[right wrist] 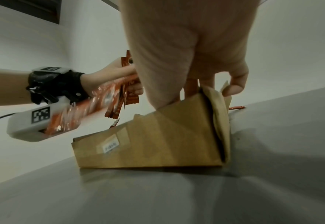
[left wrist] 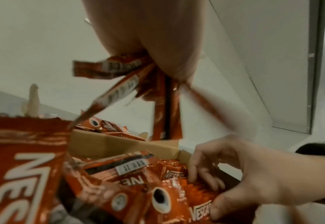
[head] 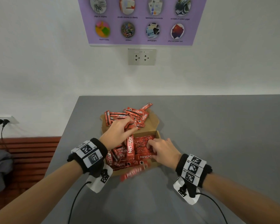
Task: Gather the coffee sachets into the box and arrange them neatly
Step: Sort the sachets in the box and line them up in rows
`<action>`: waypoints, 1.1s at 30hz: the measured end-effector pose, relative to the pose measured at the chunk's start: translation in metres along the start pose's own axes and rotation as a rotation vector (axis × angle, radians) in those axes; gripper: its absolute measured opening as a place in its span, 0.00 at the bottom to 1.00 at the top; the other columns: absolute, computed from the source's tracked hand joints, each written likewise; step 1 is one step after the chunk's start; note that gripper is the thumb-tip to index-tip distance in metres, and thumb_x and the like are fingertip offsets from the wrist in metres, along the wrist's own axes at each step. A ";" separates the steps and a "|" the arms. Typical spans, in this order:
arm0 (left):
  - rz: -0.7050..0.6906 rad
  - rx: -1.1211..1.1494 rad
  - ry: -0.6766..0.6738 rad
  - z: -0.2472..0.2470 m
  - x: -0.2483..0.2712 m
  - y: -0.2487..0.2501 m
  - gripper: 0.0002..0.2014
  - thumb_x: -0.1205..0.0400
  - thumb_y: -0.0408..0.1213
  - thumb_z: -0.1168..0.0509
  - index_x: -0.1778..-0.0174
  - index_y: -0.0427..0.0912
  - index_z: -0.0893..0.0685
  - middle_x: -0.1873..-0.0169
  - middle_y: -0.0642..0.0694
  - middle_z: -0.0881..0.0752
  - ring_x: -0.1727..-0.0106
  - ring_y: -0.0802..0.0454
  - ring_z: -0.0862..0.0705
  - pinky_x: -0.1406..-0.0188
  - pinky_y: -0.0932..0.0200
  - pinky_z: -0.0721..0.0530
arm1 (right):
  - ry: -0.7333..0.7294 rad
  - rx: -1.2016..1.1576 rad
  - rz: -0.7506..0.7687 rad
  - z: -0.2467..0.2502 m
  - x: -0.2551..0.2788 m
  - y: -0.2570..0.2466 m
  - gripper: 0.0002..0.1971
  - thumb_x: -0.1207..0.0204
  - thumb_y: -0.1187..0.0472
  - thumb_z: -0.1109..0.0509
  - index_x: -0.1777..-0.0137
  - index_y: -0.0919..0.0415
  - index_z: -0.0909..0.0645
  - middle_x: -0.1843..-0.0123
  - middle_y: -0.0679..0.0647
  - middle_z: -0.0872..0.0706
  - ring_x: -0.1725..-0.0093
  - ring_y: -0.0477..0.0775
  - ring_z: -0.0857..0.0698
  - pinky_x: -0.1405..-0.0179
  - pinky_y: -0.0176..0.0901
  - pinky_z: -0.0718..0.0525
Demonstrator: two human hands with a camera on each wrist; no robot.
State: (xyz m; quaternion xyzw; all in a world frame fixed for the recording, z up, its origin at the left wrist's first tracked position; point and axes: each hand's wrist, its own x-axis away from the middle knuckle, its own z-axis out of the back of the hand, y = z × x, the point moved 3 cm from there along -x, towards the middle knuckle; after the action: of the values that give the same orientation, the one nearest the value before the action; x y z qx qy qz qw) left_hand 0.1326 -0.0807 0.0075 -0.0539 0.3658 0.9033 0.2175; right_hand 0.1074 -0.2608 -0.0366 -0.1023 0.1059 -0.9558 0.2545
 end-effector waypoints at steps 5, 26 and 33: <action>0.023 -0.108 -0.057 -0.008 -0.004 -0.008 0.13 0.20 0.44 0.33 0.48 0.38 0.16 0.56 0.46 0.13 0.57 0.53 0.16 0.52 0.58 0.19 | -0.002 0.001 0.012 0.001 0.000 0.000 0.13 0.25 0.57 0.30 0.42 0.55 0.26 0.46 0.49 0.20 0.45 0.52 0.21 0.44 0.50 0.31; 0.355 0.341 0.217 -0.006 -0.002 0.000 0.08 0.21 0.43 0.31 0.58 0.41 0.17 0.72 0.55 0.19 0.75 0.66 0.21 0.74 0.73 0.24 | 0.002 0.022 0.029 -0.004 -0.001 0.003 0.13 0.24 0.56 0.31 0.42 0.55 0.27 0.45 0.49 0.20 0.44 0.52 0.21 0.44 0.50 0.31; 0.468 0.665 0.041 -0.012 -0.001 -0.003 0.13 0.18 0.45 0.37 0.61 0.39 0.24 0.60 0.40 0.10 0.57 0.43 0.11 0.47 0.47 0.16 | 0.009 0.028 0.029 -0.005 -0.002 0.003 0.13 0.24 0.56 0.31 0.42 0.55 0.27 0.44 0.49 0.20 0.43 0.52 0.21 0.44 0.50 0.31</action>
State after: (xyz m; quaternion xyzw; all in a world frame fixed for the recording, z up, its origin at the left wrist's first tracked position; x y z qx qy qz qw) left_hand 0.1338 -0.0871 -0.0034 0.0862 0.6447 0.7595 0.0046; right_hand 0.1091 -0.2616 -0.0420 -0.0929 0.0949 -0.9539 0.2691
